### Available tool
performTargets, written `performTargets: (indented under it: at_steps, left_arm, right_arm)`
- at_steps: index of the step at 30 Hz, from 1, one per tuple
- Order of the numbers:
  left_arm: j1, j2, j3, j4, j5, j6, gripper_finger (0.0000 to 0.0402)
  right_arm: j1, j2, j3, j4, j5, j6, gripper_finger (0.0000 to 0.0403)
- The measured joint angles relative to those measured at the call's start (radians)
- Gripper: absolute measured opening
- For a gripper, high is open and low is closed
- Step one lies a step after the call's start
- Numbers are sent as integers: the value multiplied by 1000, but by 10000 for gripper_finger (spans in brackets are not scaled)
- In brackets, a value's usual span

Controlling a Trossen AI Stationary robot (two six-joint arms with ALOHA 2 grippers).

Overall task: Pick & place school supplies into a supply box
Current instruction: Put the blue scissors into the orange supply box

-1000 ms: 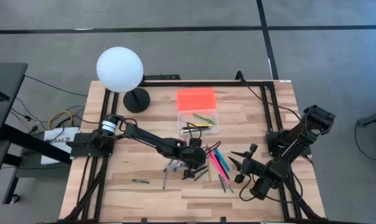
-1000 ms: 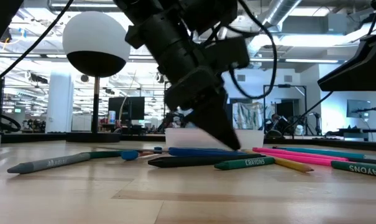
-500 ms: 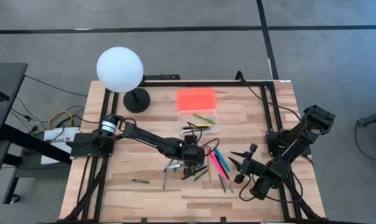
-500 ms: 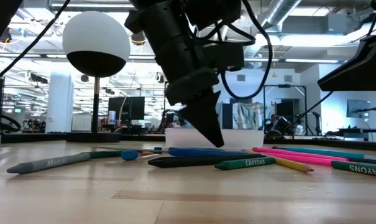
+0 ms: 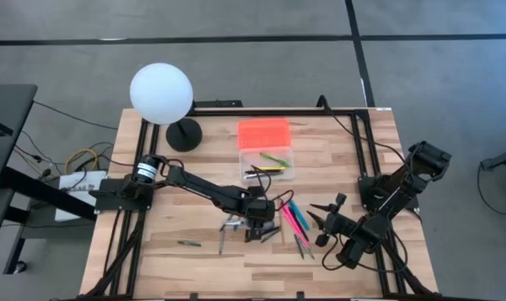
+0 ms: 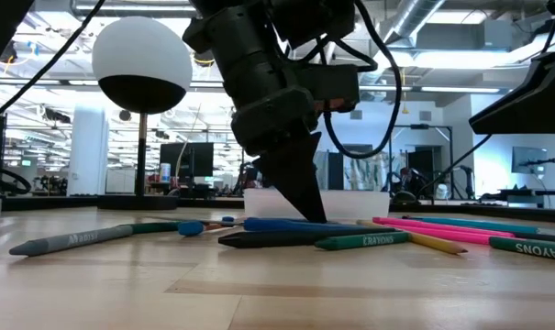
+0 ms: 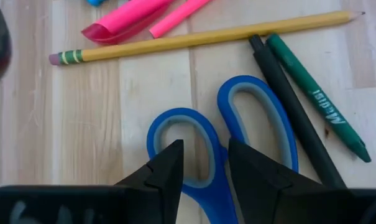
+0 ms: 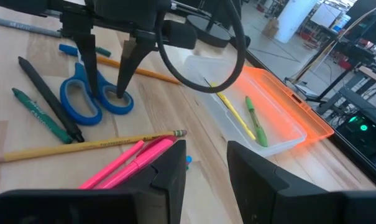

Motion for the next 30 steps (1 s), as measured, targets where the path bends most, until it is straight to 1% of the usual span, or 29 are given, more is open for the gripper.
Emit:
performTargets:
  at_steps: [9, 12, 14, 19, 23, 30]
  left_arm:
    - [0, -4, 4, 17, -72, 15, 123]
    - [0, -4, 4, 18, -80, 24, 123]
    - [0, -4, 4, 22, -72, 24, 123]
    - [-3, -4, 5, 45, -10, 23, 123]
    - [-3, -5, 5, 33, 26, 10, 123]
    - [-2, -3, -3, 10, 22, -9, 123]
  right_arm:
    - [0, 0, 0, 0, 0, 0, 111]
    - [0, 0, 0, 0, 0, 0, 111]
    - [0, 0, 0, 0, 0, 0, 111]
    - [0, 0, 0, 0, -6, 0, 111]
    - [-2, 0, 0, 0, -21, 0, 111]
    - [-2, 0, 0, 3, -22, 0, 111]
